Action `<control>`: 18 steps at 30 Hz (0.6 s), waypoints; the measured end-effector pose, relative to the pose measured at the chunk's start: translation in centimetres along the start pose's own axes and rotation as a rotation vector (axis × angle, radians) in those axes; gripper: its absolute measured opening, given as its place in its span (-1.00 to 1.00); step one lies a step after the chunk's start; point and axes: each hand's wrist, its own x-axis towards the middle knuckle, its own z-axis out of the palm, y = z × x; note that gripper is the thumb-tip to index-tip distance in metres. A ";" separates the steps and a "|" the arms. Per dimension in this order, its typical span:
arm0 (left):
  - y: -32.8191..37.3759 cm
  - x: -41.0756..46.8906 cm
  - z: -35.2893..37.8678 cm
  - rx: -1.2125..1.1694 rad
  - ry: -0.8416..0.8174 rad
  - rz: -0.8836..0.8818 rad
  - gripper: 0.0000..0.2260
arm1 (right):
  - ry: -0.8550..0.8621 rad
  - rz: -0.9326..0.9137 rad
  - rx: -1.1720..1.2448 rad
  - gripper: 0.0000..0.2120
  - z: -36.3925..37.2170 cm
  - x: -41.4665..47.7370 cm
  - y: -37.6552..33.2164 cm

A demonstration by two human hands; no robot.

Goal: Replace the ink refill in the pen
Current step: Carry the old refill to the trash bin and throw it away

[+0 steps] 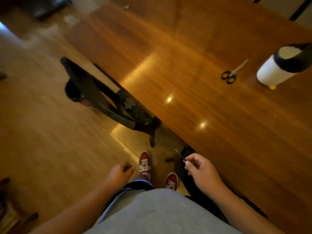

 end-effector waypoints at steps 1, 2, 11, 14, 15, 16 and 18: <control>-2.6 -1.0 -0.2 -0.061 0.031 -0.089 -0.87 | -0.002 -0.066 -0.067 -0.87 0.8 0.4 -1.3; -5.3 -2.1 -0.4 -0.116 0.060 -0.177 -0.87 | -0.013 -0.128 -0.141 -0.88 1.8 0.9 -2.8; -25.5 -12.7 1.7 -0.562 0.200 -0.643 -0.84 | -0.445 -0.409 -0.464 -0.91 20.0 4.4 -15.6; -31.4 -14.1 2.0 -0.683 0.187 -0.706 -0.83 | -0.554 -0.439 -0.514 -0.91 28.5 5.1 -19.5; -33.3 -14.3 1.7 -0.709 0.178 -0.725 -0.83 | -0.579 -0.442 -0.531 -0.91 31.2 5.2 -20.7; -35.2 -14.4 1.1 -0.722 0.170 -0.741 -0.82 | -0.601 -0.439 -0.538 -0.92 33.9 5.4 -21.8; -38.7 -14.4 -0.8 -0.708 0.165 -0.759 -0.81 | -0.627 -0.411 -0.537 -0.91 38.3 5.8 -23.8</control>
